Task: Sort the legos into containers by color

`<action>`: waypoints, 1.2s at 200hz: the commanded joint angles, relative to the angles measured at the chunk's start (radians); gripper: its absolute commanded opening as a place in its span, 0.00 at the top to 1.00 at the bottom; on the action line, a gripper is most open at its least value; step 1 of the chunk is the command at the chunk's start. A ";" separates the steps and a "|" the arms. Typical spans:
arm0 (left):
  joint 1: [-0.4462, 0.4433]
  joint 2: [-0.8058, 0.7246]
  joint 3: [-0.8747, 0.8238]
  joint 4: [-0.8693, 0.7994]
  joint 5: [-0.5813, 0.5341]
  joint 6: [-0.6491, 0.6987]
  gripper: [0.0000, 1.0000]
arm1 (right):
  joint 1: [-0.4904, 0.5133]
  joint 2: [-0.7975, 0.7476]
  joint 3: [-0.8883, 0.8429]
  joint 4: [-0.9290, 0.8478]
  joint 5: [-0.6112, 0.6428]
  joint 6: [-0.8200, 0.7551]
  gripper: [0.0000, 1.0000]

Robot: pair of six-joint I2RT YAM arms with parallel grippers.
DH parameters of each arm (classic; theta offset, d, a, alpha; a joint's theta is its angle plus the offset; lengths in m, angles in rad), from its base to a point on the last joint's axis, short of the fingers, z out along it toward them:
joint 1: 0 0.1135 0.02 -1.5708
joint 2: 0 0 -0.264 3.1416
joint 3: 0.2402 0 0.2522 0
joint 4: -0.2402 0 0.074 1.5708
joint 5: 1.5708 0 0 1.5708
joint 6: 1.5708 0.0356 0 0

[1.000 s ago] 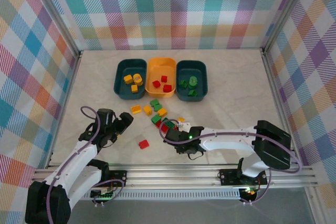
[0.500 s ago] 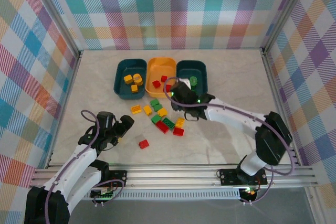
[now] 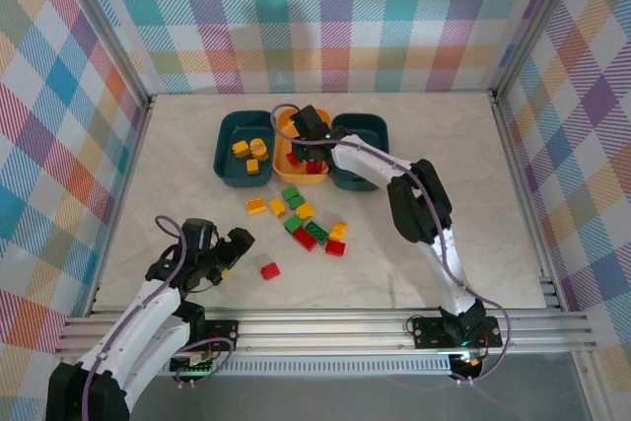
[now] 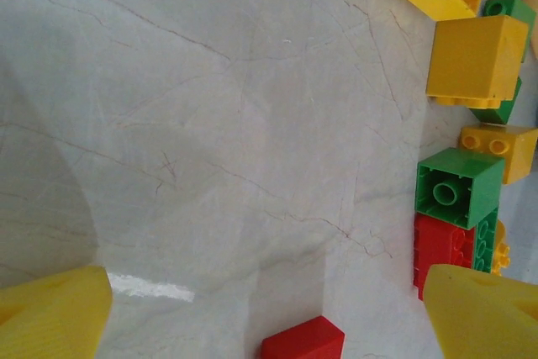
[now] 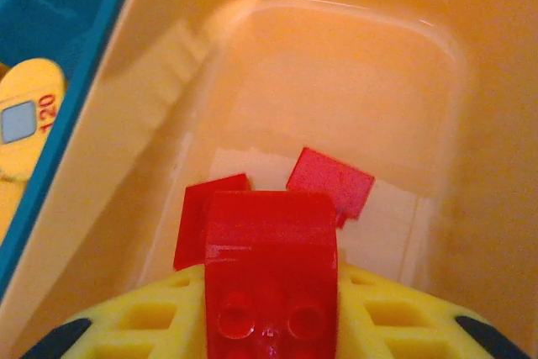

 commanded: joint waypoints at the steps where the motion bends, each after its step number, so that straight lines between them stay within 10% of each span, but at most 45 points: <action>1: -0.009 -0.037 -0.012 -0.058 -0.001 -0.013 0.05 | -0.012 0.037 0.111 -0.102 -0.022 -0.037 0.61; 52: -0.009 0.020 0.014 -0.021 0.008 -0.012 0.05 | -0.008 -0.060 0.069 -0.076 0.000 -0.065 0.43; 141: -0.018 0.202 0.032 0.132 0.019 -0.002 0.05 | 0.220 -0.710 -0.898 0.112 0.169 0.312 0.32; 240: -0.064 0.436 0.138 0.168 0.073 0.070 0.04 | 0.354 -0.634 -0.969 -0.024 0.116 0.566 0.23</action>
